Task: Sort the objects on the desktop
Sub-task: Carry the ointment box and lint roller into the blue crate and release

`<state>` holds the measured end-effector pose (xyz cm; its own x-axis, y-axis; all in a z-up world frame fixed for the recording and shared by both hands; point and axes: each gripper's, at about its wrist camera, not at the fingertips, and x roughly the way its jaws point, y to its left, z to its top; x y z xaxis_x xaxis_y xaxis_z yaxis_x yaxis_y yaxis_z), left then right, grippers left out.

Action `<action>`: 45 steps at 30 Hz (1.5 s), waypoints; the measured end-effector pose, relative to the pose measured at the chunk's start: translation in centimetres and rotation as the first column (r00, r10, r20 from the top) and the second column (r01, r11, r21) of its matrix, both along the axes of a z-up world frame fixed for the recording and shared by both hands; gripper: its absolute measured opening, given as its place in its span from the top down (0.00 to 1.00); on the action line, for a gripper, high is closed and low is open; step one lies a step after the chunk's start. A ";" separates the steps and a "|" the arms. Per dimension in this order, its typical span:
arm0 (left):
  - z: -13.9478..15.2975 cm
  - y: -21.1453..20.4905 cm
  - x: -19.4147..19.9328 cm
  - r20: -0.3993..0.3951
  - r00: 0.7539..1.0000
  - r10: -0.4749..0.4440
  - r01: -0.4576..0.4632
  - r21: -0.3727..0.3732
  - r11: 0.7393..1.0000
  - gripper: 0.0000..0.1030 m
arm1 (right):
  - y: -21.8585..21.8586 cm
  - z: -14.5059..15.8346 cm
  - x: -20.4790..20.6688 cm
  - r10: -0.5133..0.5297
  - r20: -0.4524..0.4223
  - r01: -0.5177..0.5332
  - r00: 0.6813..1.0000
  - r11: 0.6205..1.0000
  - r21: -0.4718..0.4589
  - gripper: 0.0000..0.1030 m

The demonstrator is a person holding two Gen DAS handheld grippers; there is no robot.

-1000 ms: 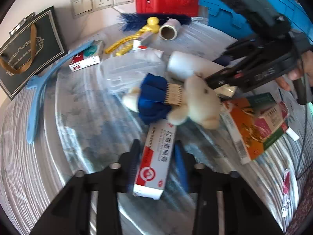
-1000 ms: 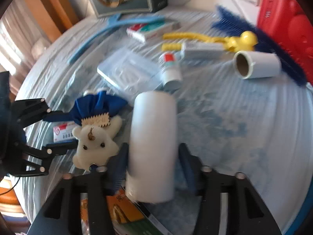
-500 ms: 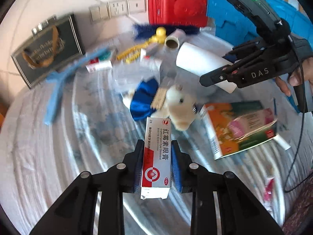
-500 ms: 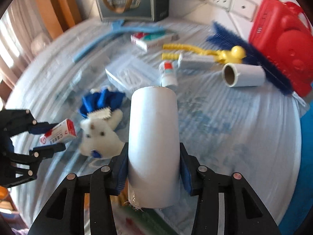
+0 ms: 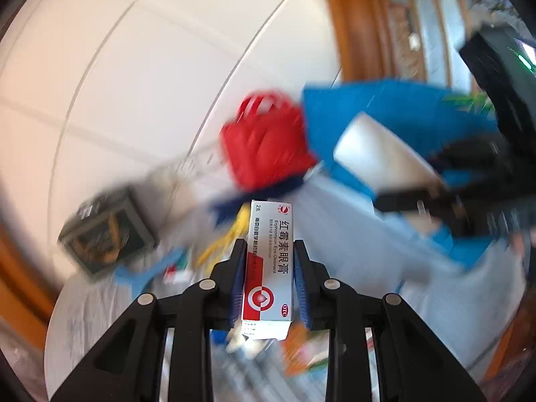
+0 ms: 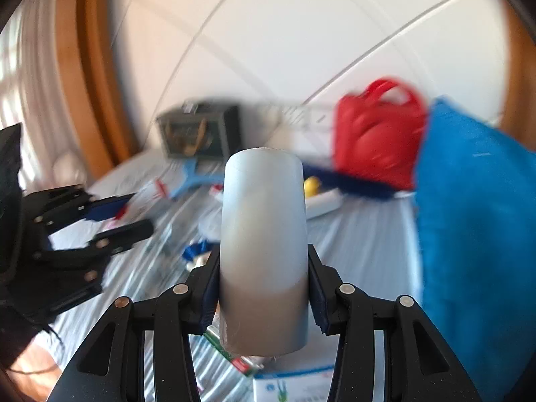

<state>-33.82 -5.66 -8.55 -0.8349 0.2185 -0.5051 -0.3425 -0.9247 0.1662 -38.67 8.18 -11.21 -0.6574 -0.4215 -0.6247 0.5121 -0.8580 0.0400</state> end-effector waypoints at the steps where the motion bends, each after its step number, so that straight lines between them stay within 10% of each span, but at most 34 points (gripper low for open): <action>1: 1.5 1.6 0.1 -0.026 0.999 -0.025 0.025 0.011 1.000 0.74 | 1.0 1.1 0.9 -0.023 -0.018 0.023 1.000 1.000 -0.012 0.57; 11: 10.7 19.6 0.5 -0.163 0.981 -0.106 0.116 0.055 0.992 0.74 | 16.2 10.4 8.5 -0.324 -0.238 0.303 0.915 0.945 -0.123 0.57; 21: 12.3 35.3 -1.4 -0.165 0.986 -0.032 0.044 0.075 0.996 0.74 | 31.5 13.4 7.5 -0.423 -0.234 0.394 0.875 0.905 -0.163 0.57; 30: 12.4 40.3 -2.7 -0.126 0.991 0.038 -0.034 0.033 0.999 0.73 | 38.0 12.0 4.3 -0.425 -0.154 0.398 0.892 0.900 -0.176 0.57; 33: 12.7 40.2 -3.4 -0.103 0.991 0.088 -0.086 0.030 0.996 0.42 | 38.7 11.9 2.8 -0.430 -0.135 0.406 0.893 0.897 -0.173 0.56; 35: 13.2 40.2 -3.4 -0.141 0.971 0.191 -0.190 0.020 0.982 0.13 | 39.4 12.1 1.9 -0.438 -0.127 0.412 0.890 0.892 -0.187 0.36; 45: 14.7 39.2 -2.5 -0.209 0.943 0.258 -0.259 0.023 0.965 0.09 | 41.3 13.4 3.3 -0.485 -0.164 0.437 0.859 0.861 -0.261 0.23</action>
